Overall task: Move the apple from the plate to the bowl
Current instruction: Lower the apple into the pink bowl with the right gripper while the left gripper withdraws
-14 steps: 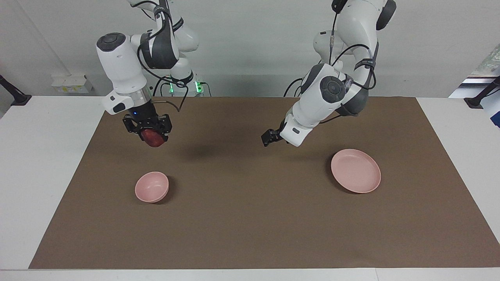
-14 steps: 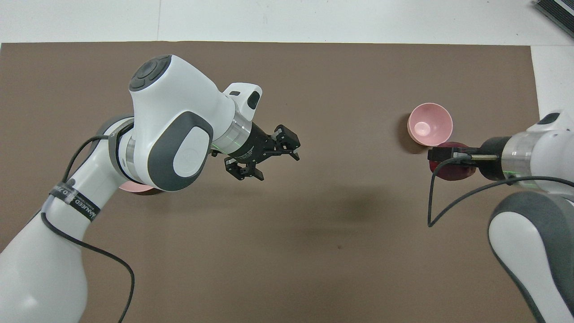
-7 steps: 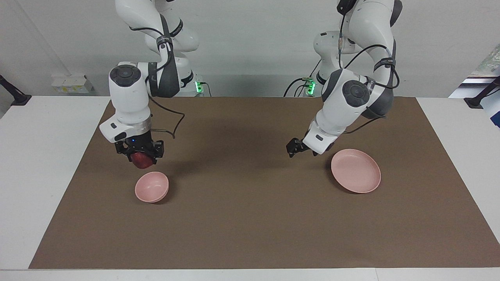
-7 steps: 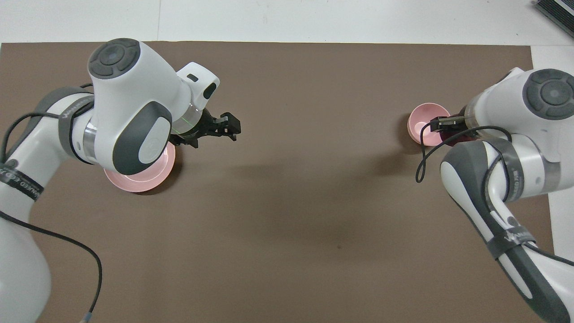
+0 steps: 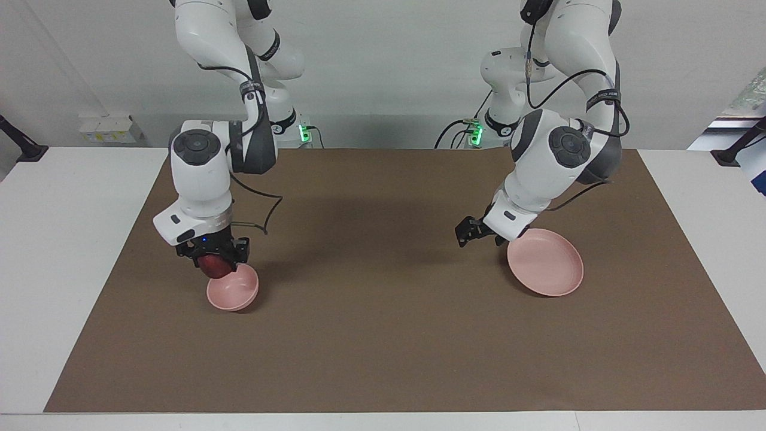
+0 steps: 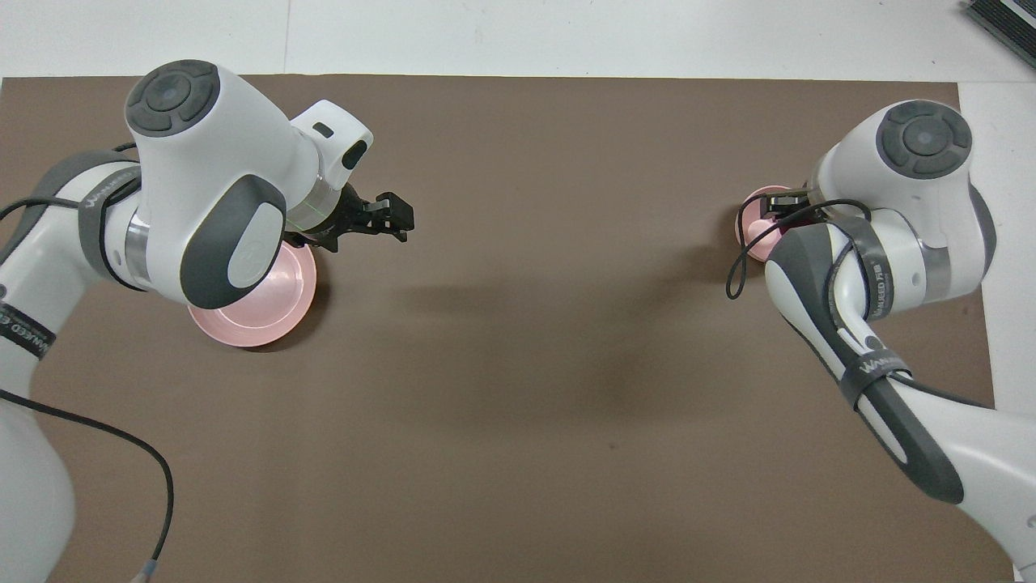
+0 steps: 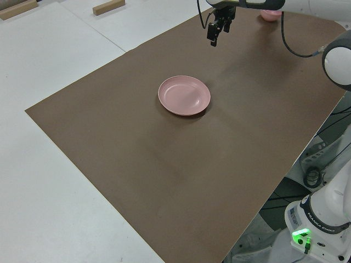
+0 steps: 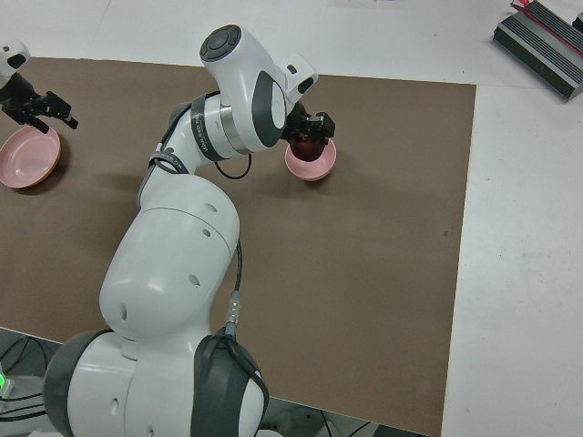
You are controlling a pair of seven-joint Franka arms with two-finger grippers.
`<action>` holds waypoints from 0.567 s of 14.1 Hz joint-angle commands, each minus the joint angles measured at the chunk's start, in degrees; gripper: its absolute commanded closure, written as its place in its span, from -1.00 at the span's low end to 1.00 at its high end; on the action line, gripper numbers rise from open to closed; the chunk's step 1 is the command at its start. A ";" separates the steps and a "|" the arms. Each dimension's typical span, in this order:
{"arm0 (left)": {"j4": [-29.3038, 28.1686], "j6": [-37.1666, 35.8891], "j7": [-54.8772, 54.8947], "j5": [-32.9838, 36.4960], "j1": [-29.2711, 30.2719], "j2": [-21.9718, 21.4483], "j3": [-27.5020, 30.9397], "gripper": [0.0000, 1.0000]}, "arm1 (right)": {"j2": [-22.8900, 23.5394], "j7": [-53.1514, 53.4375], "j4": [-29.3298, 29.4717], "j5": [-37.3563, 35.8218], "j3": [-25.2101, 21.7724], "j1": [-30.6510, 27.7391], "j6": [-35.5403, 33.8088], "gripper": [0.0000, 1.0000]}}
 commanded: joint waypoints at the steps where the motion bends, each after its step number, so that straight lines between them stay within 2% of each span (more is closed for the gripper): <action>1: -0.96 2.93 0.30 1.17 0.02 -0.46 -0.04 -1.00 | 1.57 3.70 1.33 -1.53 0.44 -0.18 2.00 1.00; 6: -0.79 3.12 3.26 1.25 0.63 -1.07 0.31 -1.00 | 3.50 4.06 1.15 -0.47 0.44 -0.53 4.02 0.98; 8: -0.70 2.60 6.43 1.08 -0.42 -1.60 4.17 -1.00 | 3.59 4.14 0.89 -0.04 0.44 -0.62 3.94 0.69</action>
